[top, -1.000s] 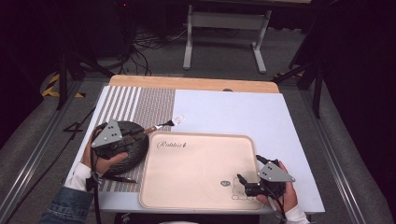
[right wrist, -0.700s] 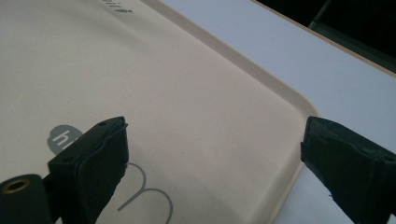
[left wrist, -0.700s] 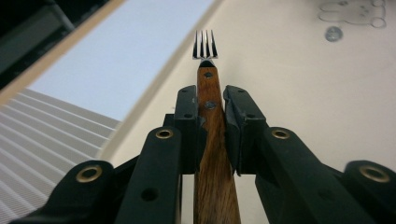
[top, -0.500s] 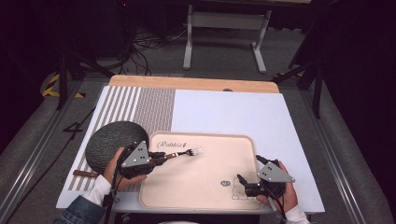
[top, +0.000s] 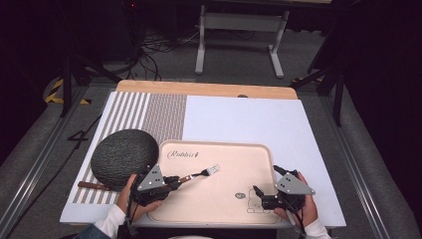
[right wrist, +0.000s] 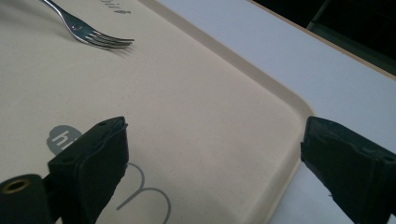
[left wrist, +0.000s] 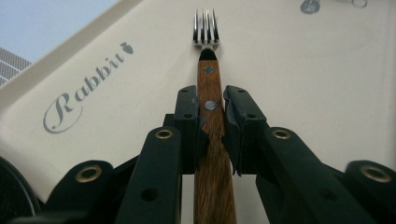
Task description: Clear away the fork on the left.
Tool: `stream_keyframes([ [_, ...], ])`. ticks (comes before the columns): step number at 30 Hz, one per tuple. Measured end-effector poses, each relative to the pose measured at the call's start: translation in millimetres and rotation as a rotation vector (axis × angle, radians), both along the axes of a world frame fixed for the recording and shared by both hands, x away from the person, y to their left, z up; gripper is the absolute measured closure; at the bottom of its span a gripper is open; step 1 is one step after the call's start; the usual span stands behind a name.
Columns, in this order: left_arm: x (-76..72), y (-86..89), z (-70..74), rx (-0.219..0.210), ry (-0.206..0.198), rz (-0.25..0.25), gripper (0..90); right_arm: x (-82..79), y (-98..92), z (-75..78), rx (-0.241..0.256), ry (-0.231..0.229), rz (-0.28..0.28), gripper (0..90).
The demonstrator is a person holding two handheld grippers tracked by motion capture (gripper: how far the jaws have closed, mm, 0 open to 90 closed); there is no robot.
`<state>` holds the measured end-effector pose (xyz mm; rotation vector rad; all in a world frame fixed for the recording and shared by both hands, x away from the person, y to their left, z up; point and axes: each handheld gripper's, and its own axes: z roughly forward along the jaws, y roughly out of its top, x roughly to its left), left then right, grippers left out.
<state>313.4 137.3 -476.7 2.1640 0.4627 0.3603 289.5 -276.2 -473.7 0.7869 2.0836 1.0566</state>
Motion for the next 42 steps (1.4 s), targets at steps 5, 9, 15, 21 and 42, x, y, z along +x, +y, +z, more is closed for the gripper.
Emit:
stream_keyframes([
  [5,-3.9,-1.2,-4.3,0.02,0.018,-0.003,76.0,-0.3,1.3,-0.2,-0.009,-0.002,0.007,8.5],
  [9,-6.6,-1.1,-6.7,0.035,0.034,-0.004,75.4,-0.2,0.8,0.1,-0.006,-0.003,0.003,8.5],
  [15,-10.0,-1.5,-8.7,0.06,0.034,-0.019,72.1,-1.1,0.9,1.0,-0.005,-0.017,0.003,8.5],
  [21,-7.2,3.8,-3.7,0.022,0.05,-0.045,76.8,-0.7,0.8,0.6,-0.005,-0.015,0.005,8.5],
  [42,26.7,-39.8,17.5,0.124,0.025,-0.299,90.0,0.9,1.9,-2.1,-0.011,0.004,0.003,8.5],
])
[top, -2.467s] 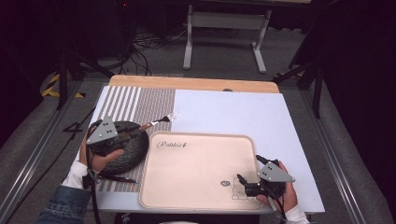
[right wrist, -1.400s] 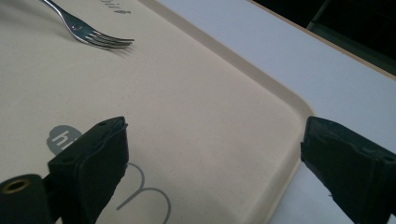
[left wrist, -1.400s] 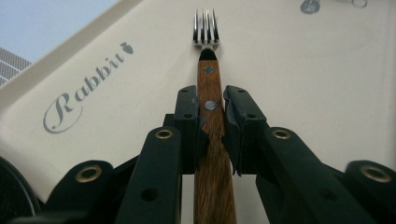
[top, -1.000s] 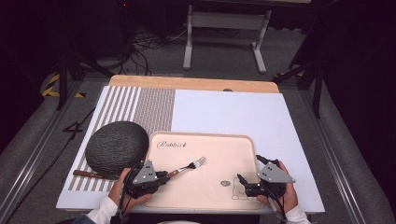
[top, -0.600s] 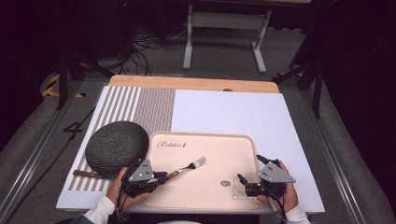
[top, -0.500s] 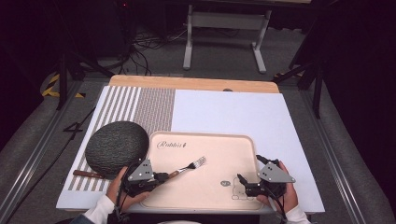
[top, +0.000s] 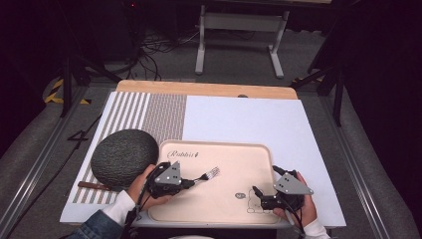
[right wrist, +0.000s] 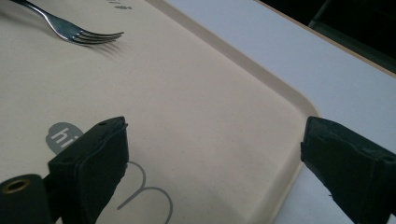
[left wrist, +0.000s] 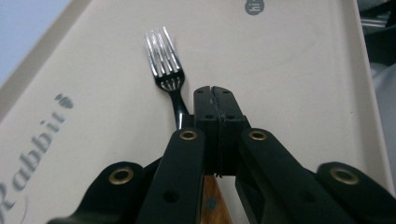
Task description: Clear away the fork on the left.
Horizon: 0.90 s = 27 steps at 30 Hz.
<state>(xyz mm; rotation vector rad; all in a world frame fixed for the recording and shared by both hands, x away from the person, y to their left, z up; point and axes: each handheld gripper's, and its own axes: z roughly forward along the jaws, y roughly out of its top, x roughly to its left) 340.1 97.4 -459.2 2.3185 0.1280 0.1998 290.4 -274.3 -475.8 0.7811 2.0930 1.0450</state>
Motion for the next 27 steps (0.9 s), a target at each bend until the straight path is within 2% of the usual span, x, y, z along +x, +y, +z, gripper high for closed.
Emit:
stream_keyframes([
  [2,2.1,-7.7,-1.2,0.022,-0.009,-0.036,90.0,-0.2,-0.3,0.0,0.003,0.001,-0.002,8.5],
  [4,2.9,-14.0,-2.1,0.059,-0.007,-0.054,90.0,0.0,-0.7,-0.1,0.004,0.002,-0.004,8.5],
  [7,6.5,-22.3,-4.2,0.087,0.002,-0.091,90.0,0.2,-0.4,-0.3,0.004,0.004,-0.001,8.5],
  [15,17.7,-39.3,-8.6,0.16,-0.016,-0.123,90.0,0.6,-0.9,-0.8,0.004,0.006,-0.001,8.5],
  [22,24.4,-43.3,-9.4,0.17,-0.033,-0.11,90.0,0.6,-1.1,-0.8,0.004,0.006,-0.001,8.5],
  [27,29.2,-37.9,-8.5,0.182,-0.037,-0.067,90.0,0.7,-1.0,-1.0,0.002,0.007,0.001,8.5],
])
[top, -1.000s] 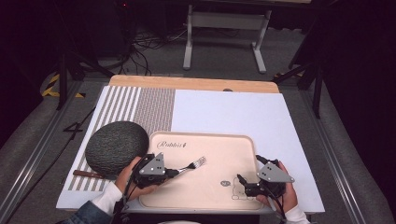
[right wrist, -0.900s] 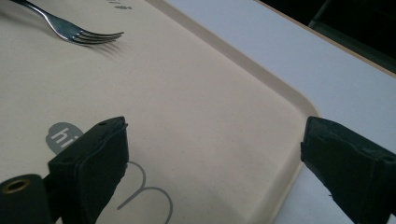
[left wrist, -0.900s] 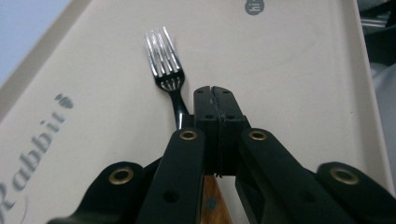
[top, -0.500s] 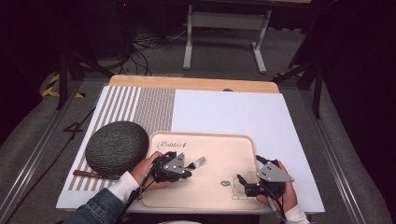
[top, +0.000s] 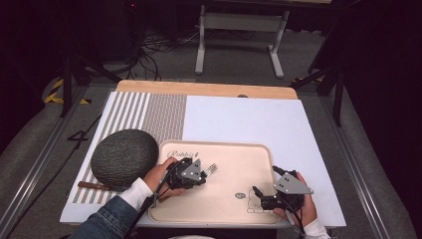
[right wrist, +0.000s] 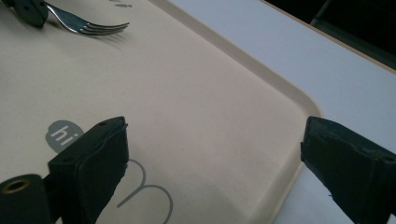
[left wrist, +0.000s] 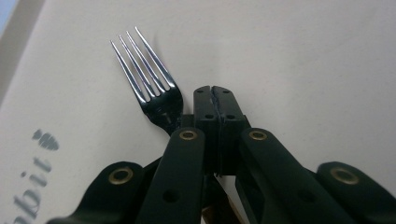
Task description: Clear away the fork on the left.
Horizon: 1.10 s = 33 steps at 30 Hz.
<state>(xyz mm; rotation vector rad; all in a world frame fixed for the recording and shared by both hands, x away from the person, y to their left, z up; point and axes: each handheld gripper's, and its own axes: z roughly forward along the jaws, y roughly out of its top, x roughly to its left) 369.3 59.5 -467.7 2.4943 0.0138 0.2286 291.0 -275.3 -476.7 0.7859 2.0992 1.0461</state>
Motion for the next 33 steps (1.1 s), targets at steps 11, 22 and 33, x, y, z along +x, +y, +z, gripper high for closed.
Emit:
stream_keyframes([
  [11,10.5,21.2,1.0,0.022,-0.037,0.102,90.0,-0.4,-0.4,0.4,-0.002,-0.001,0.001,8.5],
  [22,11.2,45.0,2.2,0.047,-0.05,0.165,90.0,-0.5,-0.4,0.5,-0.004,-0.002,0.001,8.5],
  [33,6.5,64.3,0.8,0.029,-0.03,0.199,89.8,-0.7,-0.2,0.9,-0.004,-0.004,0.0,8.5],
])
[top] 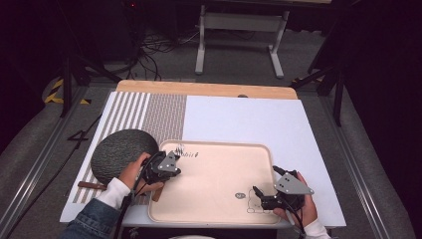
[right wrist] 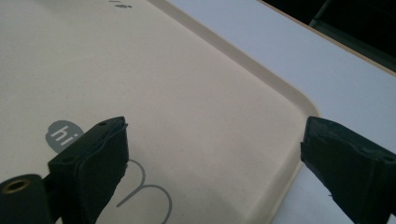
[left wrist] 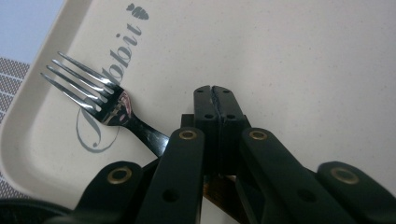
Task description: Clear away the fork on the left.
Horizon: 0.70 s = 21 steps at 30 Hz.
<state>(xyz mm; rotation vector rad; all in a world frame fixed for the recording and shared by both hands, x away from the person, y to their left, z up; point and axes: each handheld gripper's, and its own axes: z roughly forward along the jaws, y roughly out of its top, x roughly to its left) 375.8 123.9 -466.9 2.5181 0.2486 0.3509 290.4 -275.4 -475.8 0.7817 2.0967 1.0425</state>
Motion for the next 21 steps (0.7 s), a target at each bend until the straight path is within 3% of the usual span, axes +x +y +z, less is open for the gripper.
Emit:
stream_keyframes([
  [14,-7.3,15.4,-1.6,-0.021,0.023,0.032,89.4,-0.4,0.8,-0.1,-0.006,-0.001,0.001,8.5],
  [21,-7.9,16.5,-2.8,-0.039,0.013,0.028,87.7,-0.4,0.5,0.0,-0.005,-0.001,0.001,8.5],
])
